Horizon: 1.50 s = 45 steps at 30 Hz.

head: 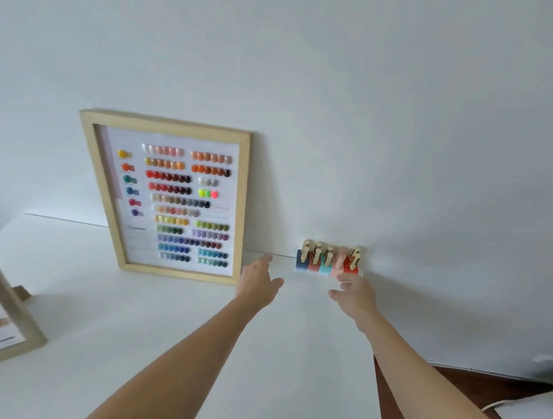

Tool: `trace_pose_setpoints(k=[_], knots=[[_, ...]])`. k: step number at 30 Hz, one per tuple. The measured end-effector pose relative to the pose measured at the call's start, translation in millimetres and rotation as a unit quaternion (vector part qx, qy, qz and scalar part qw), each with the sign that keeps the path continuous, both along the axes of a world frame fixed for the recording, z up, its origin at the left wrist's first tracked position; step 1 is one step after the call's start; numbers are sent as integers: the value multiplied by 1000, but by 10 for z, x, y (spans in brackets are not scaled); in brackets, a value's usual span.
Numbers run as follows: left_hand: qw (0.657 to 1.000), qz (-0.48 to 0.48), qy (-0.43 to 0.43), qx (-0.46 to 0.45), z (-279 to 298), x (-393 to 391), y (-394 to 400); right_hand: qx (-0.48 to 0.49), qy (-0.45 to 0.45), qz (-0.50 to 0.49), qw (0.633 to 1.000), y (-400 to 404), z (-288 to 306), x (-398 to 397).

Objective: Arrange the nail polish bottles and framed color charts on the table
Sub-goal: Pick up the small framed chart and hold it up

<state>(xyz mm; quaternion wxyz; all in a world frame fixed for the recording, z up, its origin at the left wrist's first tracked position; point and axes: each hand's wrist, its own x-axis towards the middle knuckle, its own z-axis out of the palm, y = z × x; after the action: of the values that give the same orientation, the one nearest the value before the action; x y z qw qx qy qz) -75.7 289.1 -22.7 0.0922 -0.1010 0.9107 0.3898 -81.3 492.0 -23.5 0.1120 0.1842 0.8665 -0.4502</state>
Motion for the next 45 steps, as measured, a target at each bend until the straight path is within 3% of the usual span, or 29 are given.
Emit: trace_pose_setpoints(k=[13,31,38,45], knots=[[993,102,61,-8,514,1226,-1281,-19,26,165,986,-1171,531,749],[960,269,66,-27,464,3090,-4504,-48,52,286,956,-4155,473,1945],[934,336,117,-39,286,3273,-5203,-17,103,334,937,-4763,253,1958],[926,339,153,-70,85,3184,-5638,3,205,380,902,-5170,51,1656]])
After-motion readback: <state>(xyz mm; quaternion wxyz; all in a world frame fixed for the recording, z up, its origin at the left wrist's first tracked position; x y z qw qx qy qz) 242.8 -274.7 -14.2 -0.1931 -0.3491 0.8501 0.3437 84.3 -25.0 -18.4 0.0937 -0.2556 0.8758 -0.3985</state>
